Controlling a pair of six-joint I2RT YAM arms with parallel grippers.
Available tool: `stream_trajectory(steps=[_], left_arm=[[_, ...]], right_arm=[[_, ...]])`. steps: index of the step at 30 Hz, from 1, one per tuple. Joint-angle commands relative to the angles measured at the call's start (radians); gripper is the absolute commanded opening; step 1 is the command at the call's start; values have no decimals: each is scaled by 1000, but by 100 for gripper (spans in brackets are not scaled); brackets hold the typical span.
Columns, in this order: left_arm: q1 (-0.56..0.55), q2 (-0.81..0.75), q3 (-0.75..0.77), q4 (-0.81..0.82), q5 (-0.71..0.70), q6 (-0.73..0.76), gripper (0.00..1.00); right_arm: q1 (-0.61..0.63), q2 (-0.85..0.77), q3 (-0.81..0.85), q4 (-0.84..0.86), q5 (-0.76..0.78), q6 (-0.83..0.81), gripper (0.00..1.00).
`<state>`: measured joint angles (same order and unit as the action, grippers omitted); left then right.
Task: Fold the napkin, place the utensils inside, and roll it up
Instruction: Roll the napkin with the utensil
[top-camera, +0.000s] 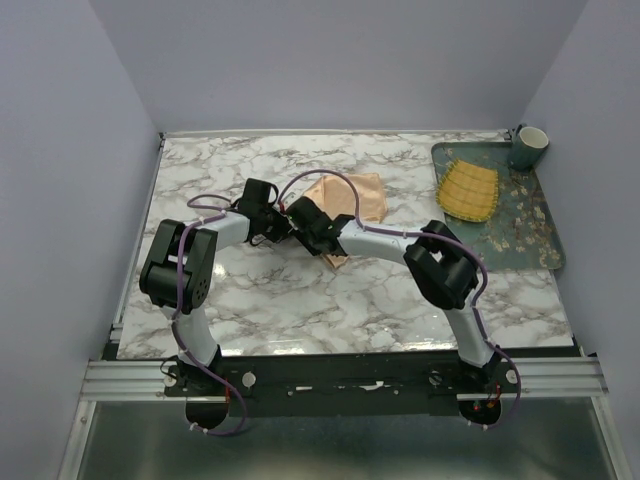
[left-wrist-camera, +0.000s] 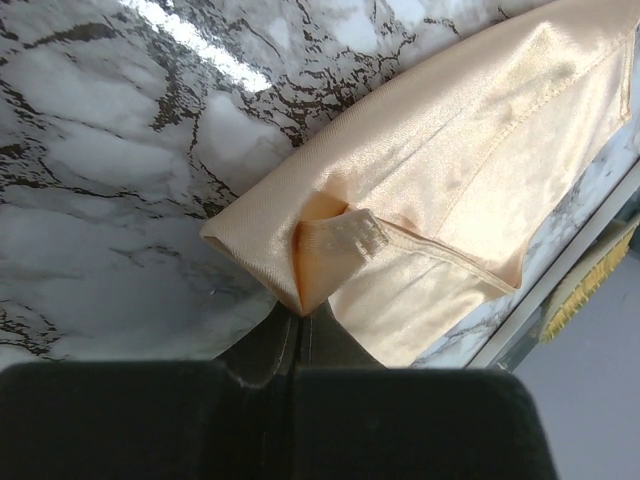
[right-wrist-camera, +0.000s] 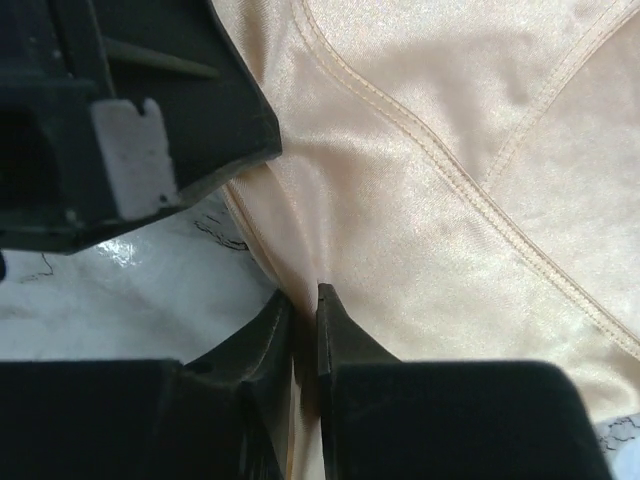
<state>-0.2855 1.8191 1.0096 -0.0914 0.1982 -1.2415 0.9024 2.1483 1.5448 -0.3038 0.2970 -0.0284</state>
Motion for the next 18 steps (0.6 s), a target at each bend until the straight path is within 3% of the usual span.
stream_trajectory(steps=[1, 5, 6, 10, 16, 18], left_arm=[[9, -20, 14, -24, 9, 79, 0], [11, -4, 72, -53, -5, 191, 9], [11, -4, 79, -63, -23, 218, 20], [6, -44, 98, -77, -62, 336, 42], [-6, -122, 120, -139, -77, 467, 59], [-9, -155, 93, -140, -77, 479, 59]], right_arm=[[0, 28, -6, -21, -98, -5, 10], [-36, 25, 23, -70, -292, 24, 1], [-45, 24, 24, -75, -352, 24, 1], [-106, 28, 23, -81, -608, 88, 1], [-206, 82, 37, -81, -875, 137, 1], [-230, 103, 43, -83, -947, 145, 1]])
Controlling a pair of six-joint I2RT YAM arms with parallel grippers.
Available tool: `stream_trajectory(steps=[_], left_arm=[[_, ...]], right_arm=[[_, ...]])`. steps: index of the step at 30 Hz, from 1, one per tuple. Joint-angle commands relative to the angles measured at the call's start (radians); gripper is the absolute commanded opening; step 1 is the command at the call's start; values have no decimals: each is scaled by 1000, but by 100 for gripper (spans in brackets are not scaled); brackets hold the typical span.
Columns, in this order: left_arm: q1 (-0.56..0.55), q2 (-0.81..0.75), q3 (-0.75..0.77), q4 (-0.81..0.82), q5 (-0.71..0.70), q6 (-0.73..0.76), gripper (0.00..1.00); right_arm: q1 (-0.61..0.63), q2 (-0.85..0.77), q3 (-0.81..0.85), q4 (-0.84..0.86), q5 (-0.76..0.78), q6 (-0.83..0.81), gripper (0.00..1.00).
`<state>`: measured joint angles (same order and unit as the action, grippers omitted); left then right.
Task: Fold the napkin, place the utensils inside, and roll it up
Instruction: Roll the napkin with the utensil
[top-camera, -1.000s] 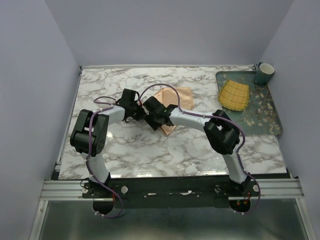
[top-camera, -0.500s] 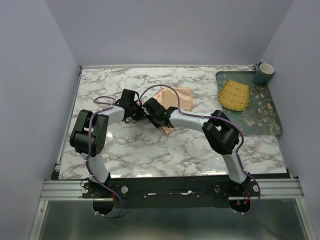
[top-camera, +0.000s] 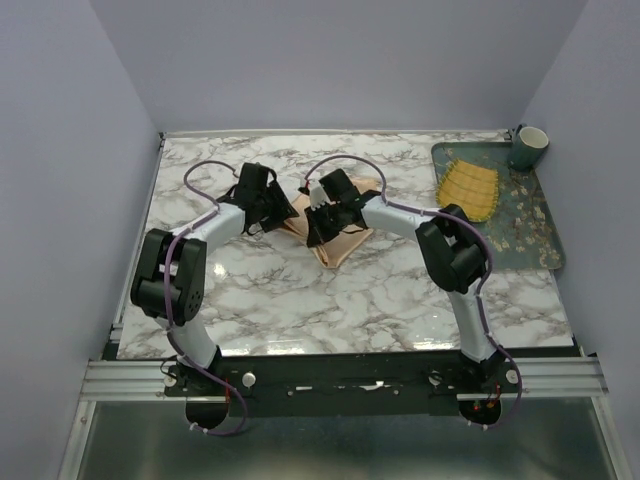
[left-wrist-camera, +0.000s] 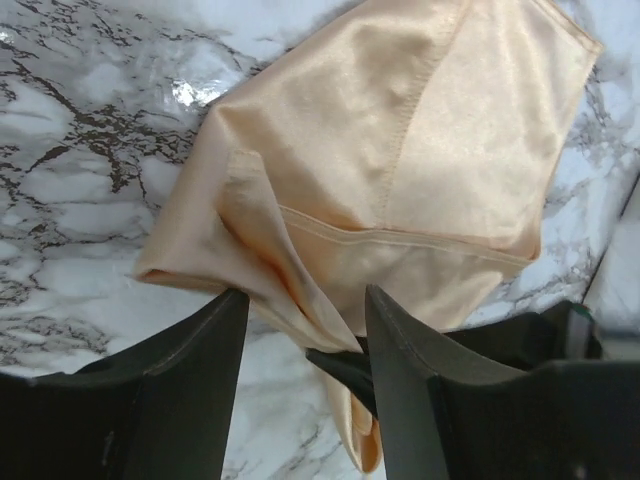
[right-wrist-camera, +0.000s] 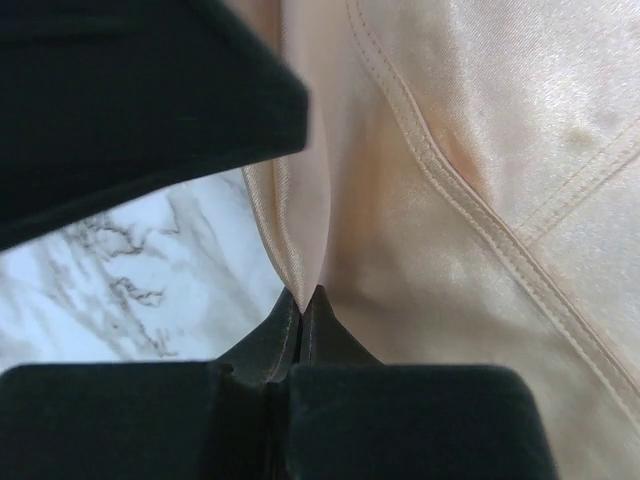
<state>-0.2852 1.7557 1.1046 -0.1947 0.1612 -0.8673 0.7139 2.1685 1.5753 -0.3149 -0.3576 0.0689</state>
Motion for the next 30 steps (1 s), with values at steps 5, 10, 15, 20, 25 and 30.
stream_trajectory(steps=[5, 10, 15, 20, 25, 30], left_arm=[[-19, -131, -55, -25, 12, 114, 52], [-60, -128, -74, 14, 67, 117, 42], [-86, -177, -110, -6, 5, 111, 50], [-86, -202, -141, -75, -84, -2, 59], [-86, -167, -137, -77, -68, -96, 66], [-72, -163, -152, -127, -106, -157, 67]], right_arm=[[-86, 134, 49, -84, -421, 78, 0], [-119, 185, 75, -110, -506, 98, 1], [-139, 205, 77, -110, -517, 101, 1], [-140, 206, 81, -110, -506, 104, 1], [-140, 205, 84, -108, -495, 103, 1], [-139, 202, 86, -108, -489, 100, 1]])
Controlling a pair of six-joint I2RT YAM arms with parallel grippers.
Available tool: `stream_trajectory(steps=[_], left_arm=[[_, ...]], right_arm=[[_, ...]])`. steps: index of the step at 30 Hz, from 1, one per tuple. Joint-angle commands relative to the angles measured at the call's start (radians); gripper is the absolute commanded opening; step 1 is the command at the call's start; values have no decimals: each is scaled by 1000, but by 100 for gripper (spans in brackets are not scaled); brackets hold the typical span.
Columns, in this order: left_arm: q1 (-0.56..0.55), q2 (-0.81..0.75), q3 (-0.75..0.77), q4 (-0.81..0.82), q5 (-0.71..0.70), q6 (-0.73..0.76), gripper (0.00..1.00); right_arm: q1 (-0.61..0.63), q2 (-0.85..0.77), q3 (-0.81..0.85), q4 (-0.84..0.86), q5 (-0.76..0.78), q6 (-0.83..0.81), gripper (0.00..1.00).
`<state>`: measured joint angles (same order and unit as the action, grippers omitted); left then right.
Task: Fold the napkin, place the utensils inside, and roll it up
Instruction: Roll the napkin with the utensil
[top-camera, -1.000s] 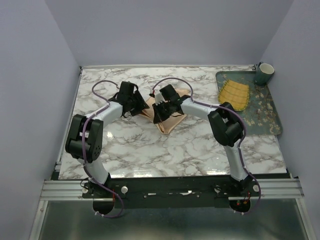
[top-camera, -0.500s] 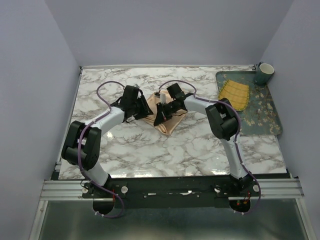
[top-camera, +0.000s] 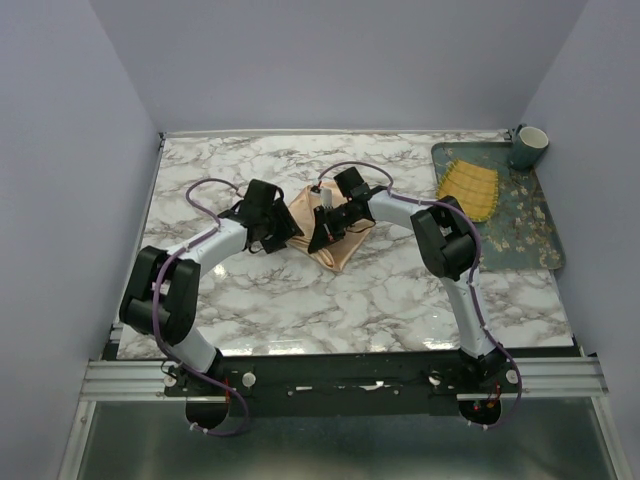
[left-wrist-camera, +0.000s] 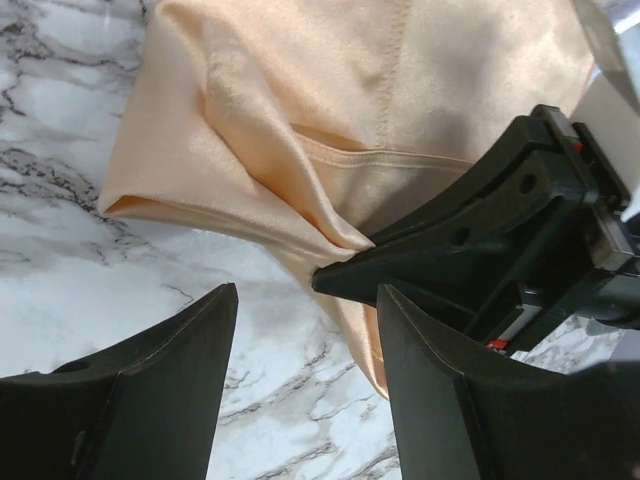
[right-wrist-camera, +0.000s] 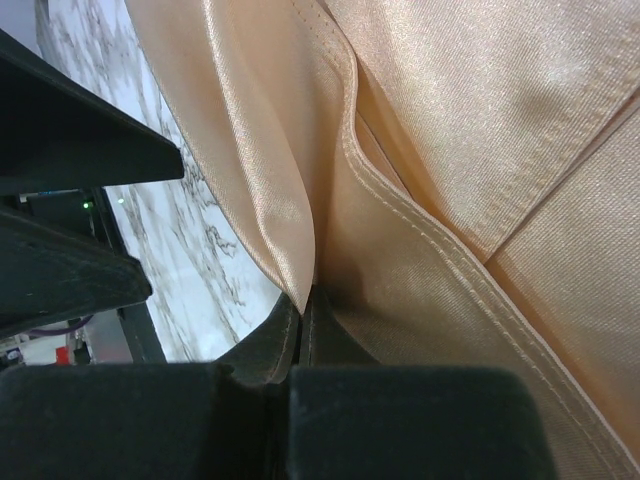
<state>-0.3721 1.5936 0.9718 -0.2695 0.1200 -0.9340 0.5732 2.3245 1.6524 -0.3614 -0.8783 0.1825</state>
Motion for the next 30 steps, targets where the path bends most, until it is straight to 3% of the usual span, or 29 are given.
stream_trajectory(steps=[1, 4, 10, 19, 23, 27, 30], left_arm=[[19, -20, -47, -13, -77, -112, 67], [54, -69, -119, 64, -86, -172, 66], [101, 26, -78, 113, 3, -183, 67], [101, 61, -56, 196, 23, -173, 66], [101, 75, -59, 233, 40, -177, 54], [101, 83, -51, 250, 43, -170, 31], [101, 100, -35, 251, 53, -170, 20]], right_arm=[[1, 44, 9, -63, 33, -15, 0], [1, 39, 9, -62, 38, -15, 1], [1, 39, 23, -68, 36, -11, 1], [2, 33, 23, -83, 47, -25, 0], [2, 38, 30, -90, 50, -25, 1], [2, 38, 38, -102, 61, -34, 0], [4, 39, 47, -120, 73, -44, 1]])
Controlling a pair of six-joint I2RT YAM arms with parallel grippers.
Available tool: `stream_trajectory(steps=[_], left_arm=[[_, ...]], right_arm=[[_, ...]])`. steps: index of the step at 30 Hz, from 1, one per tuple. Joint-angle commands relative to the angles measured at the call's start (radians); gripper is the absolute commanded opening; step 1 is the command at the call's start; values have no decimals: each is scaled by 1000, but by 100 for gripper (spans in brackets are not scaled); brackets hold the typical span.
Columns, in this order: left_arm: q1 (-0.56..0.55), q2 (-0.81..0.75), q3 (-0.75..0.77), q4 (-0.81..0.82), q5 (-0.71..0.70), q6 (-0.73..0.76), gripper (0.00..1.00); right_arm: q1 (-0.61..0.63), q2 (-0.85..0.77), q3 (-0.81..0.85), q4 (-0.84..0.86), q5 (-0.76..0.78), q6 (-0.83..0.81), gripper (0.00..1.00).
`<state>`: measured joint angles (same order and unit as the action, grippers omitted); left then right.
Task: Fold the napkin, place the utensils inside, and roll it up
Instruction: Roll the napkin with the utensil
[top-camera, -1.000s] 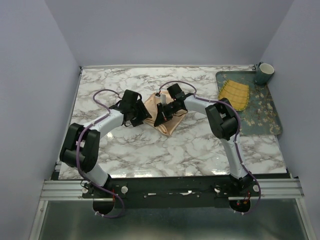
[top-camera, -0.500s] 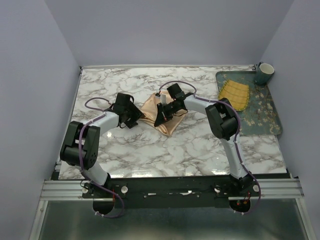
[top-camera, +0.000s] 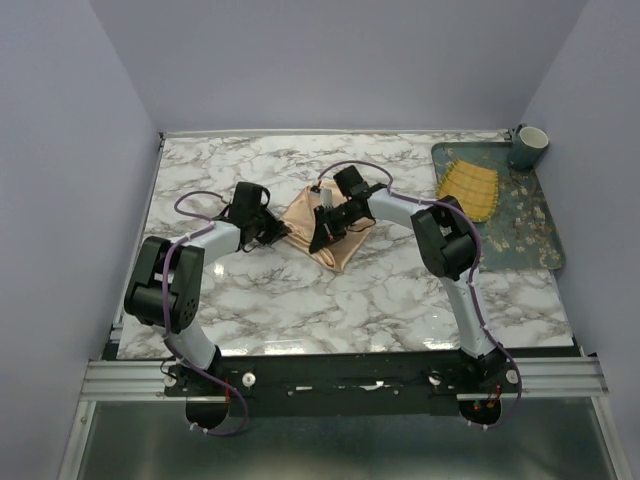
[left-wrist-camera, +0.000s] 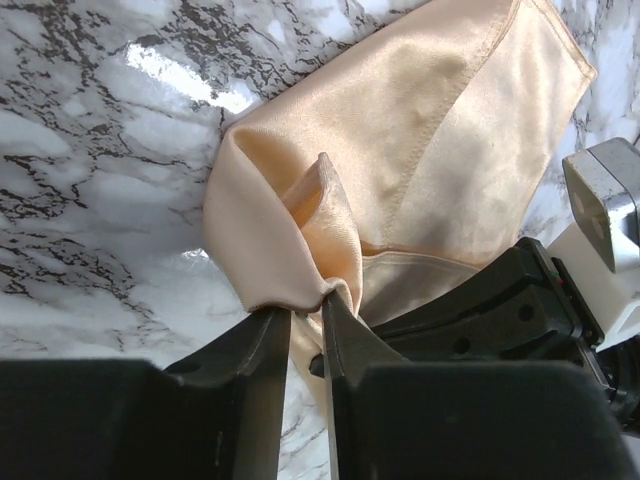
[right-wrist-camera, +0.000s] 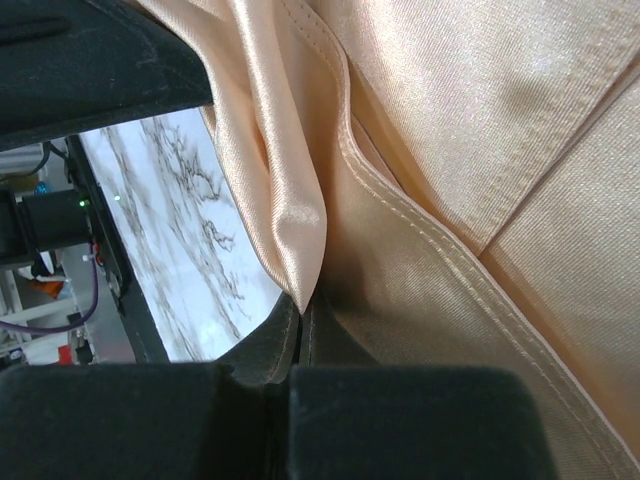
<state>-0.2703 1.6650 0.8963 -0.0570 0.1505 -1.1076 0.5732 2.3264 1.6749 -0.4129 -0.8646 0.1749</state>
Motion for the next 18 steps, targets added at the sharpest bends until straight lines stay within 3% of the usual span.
stream_trajectory(steps=[1, 7, 11, 17, 18], left_arm=[[0, 32, 41, 45, 29, 2, 18], [3, 81, 84, 23, 37, -5, 1], [8, 125, 112, 2, 37, -12, 1], [26, 148, 112, -21, 12, -6, 0], [28, 150, 104, -18, 12, -6, 0]], right_arm=[[2, 39, 28, -73, 62, -41, 1], [4, 47, 55, -116, 72, -67, 3], [5, 51, 71, -133, 76, -71, 4], [5, 39, 121, -211, 145, -97, 20], [7, 25, 126, -233, 171, -104, 29]])
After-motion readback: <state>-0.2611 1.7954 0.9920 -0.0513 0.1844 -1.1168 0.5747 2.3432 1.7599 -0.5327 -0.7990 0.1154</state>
